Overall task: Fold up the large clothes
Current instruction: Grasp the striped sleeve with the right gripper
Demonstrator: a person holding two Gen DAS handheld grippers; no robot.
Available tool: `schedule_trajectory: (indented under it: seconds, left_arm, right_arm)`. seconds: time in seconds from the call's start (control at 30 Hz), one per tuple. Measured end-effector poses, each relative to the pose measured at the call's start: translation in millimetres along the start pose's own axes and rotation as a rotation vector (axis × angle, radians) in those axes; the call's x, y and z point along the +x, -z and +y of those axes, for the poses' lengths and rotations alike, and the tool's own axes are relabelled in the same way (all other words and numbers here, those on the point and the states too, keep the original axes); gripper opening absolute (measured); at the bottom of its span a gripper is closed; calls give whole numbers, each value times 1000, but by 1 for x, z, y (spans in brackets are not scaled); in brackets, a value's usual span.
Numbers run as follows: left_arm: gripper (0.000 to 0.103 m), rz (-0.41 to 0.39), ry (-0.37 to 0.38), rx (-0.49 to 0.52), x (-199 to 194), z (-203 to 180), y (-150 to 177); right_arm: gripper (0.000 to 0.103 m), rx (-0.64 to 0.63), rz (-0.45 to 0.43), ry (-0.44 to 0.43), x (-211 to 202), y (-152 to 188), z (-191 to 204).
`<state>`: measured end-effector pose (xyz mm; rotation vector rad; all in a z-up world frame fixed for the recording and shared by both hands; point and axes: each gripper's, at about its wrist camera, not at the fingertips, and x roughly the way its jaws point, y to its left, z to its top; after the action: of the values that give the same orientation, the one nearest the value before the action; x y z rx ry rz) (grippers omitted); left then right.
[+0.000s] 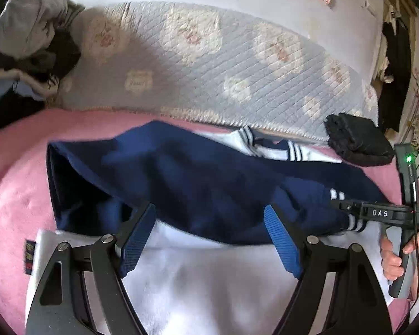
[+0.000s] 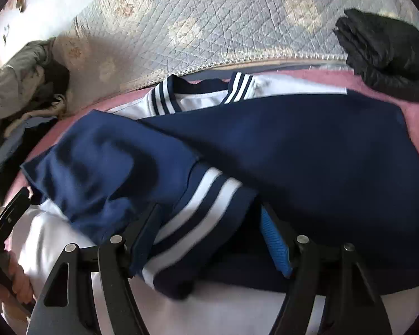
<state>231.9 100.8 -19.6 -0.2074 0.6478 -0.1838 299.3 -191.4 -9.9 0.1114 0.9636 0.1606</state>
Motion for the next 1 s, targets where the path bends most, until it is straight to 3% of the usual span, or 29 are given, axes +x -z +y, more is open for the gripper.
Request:
schedule_trajectory:
  seconds: [0.07,0.1,0.13,0.17,0.2,0.33,0.4,0.43,0.53,0.7,0.8,0.9,1.0]
  left_arm:
    - [79,9,15,-13,1,3,0]
    - [79,-2,32,-24,-2,5,0]
    - [79,-11,42,-34,-5,8,1]
    - [79,-14,46,-46,-5,11,2]
    - [79,-11,43,-56,-5,13,2]
    - [75,-7,83,-100,-15,17,0]
    - [74,-35,223,-166,-39,24,-5]
    - [74,-70,220,-145,-55,24,-10]
    - [74,-154,88,-58,-78,26,-31]
    - [74,-109,4,-83,-49,48,-70]
    - [74,-18,-48,-64,-7,48,-92]
    - [73,89,-37,-94,39,47,-103]
    - [53,181,-12,-177,68,43,-100]
  right_arm:
    - [67,-52,7,42,7,-4,9]
    - [55,-90,8,78,9,-6,15]
    - [27,-117,5,109,8,-8,18]
    - [15,-122,4,115,6,-9,18]
    - [12,-122,-18,120,-1,-13,16]
    - [10,-157,-189,255,-50,-40,2]
    - [10,-170,-294,385,-78,-55,-11]
    - [10,-183,-323,443,-86,-61,-17]
    - [10,-166,-313,544,-96,-76,-53]
    - [10,-7,-243,486,-99,-85,-109]
    - [10,-4,-250,457,-106,-69,-119]
    - [10,-36,-213,454,-100,-44,-122]
    - [10,-81,-181,475,-86,-32,-122]
